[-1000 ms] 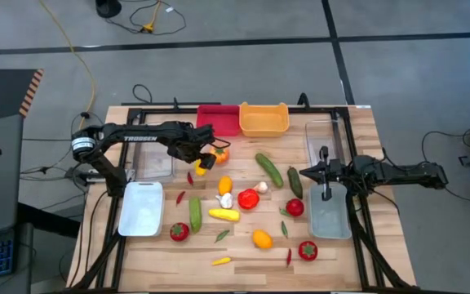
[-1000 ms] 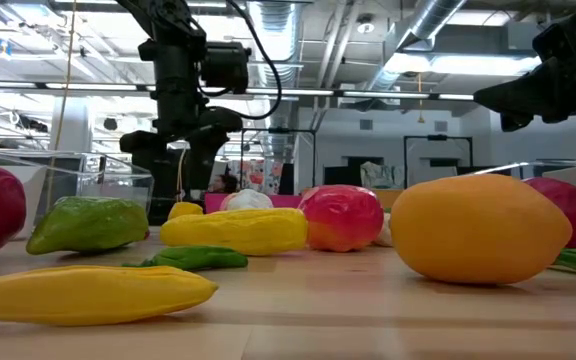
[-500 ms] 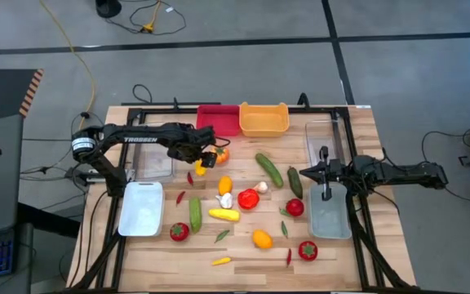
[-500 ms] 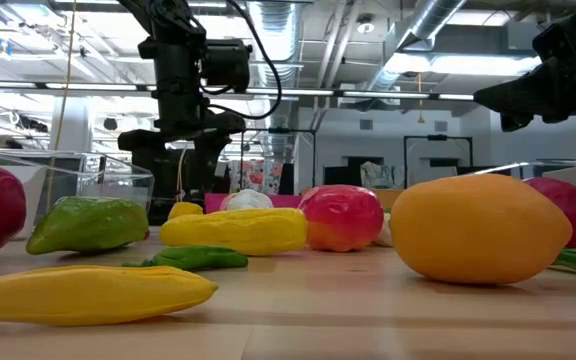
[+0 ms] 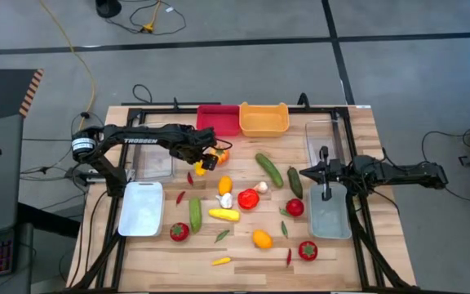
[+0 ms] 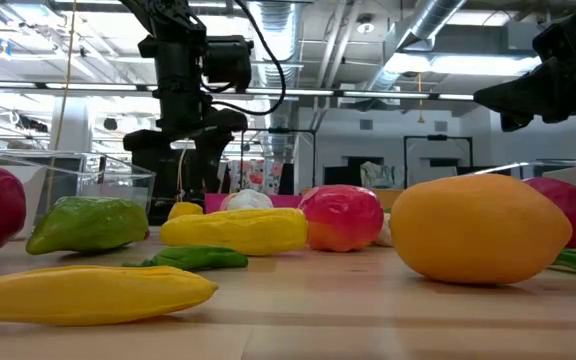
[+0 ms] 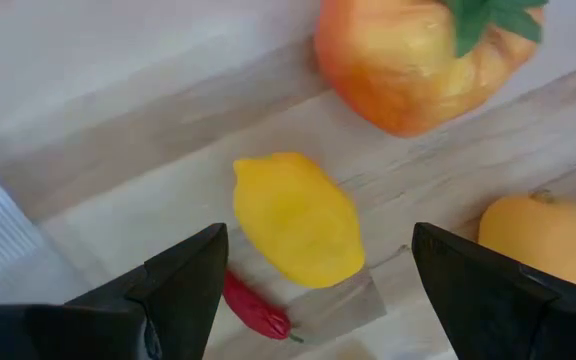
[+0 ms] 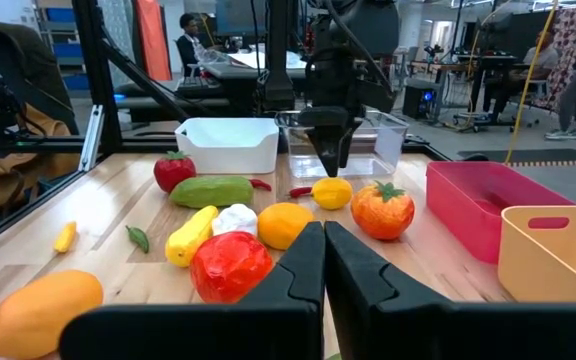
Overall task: Sort produce into baskets
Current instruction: Put the yellow lemon into the left transparent bin
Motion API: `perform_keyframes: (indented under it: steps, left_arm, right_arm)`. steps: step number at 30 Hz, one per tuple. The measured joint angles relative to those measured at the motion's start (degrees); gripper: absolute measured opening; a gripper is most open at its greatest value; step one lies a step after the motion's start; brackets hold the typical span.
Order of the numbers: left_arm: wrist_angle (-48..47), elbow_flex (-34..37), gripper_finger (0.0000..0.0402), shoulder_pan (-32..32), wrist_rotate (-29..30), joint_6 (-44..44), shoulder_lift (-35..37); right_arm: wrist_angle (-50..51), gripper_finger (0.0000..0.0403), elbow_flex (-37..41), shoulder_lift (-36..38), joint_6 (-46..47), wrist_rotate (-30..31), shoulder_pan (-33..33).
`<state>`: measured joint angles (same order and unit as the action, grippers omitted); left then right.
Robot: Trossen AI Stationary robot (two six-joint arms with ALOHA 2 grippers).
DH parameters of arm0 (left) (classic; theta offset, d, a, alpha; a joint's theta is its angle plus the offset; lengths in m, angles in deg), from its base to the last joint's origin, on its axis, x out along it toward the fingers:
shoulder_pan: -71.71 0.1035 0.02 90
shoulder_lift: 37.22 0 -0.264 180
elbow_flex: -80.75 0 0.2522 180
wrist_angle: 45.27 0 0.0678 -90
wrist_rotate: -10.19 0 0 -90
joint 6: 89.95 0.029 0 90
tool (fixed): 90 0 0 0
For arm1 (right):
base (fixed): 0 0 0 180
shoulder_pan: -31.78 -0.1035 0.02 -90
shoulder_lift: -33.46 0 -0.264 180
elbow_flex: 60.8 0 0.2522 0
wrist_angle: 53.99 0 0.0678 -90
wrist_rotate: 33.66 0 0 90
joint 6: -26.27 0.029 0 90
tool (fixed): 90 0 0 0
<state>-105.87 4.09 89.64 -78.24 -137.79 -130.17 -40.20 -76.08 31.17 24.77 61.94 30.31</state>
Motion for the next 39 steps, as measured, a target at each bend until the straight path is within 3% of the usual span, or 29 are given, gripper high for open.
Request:
perform_keyframes:
  steps: [19, 27, 39]
  left_arm:
    - [1.6, 0.1, 0.0304, -0.4, 0.6, 30.9, -1.0]
    - [1.5, 0.1, 0.0304, -0.3, 0.3, 26.3, -1.0]
    - [1.1, 0.0, 0.0304, -0.6, -0.7, 34.1, -4.7]
  right_arm:
    - [0.0, 0.0036, 0.0, 0.0, 0.0, 0.0, 0.0]
    - [0.0, 0.0036, 0.0, 0.0, 0.0, 0.0, 0.0]
    - [0.0, 0.0036, 0.0, 0.0, 0.0, 0.3, 0.0]
